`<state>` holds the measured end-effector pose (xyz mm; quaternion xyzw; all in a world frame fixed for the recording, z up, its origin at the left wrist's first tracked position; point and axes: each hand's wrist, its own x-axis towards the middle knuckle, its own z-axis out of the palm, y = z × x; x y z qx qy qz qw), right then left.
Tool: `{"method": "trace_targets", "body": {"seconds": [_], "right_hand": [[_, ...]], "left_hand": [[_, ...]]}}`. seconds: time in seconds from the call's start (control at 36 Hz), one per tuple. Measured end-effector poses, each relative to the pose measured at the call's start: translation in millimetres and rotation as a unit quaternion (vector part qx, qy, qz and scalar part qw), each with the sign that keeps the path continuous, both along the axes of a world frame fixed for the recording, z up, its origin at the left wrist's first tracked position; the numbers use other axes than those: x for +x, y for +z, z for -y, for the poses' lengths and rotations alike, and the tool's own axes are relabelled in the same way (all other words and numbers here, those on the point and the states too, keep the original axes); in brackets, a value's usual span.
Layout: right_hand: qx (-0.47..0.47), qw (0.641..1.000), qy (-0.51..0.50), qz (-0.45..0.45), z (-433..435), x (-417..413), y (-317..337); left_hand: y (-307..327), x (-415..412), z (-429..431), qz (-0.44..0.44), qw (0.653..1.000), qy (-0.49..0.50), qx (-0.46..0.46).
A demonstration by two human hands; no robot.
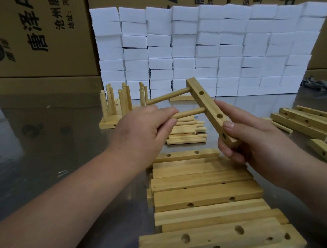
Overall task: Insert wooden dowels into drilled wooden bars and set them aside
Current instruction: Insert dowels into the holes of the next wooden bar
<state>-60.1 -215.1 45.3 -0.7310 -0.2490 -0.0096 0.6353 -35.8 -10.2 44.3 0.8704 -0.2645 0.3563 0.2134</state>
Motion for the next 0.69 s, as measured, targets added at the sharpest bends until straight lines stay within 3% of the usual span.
{"method": "trace_targets", "body": {"seconds": [0.36, 0.69], "right_hand": [[0.006, 1.000, 0.027, 0.002, 2.3, 3.3, -4.3], [-0.037, 0.999, -0.011, 0.009, 1.6, 0.9, -5.6]], "left_hand": [[0.6, -1.7, 4.9, -0.076, 0.992, -0.036, -0.092], [6.9, -5.9, 6.5, -0.219, 0.959, -0.049, -0.172]]}}
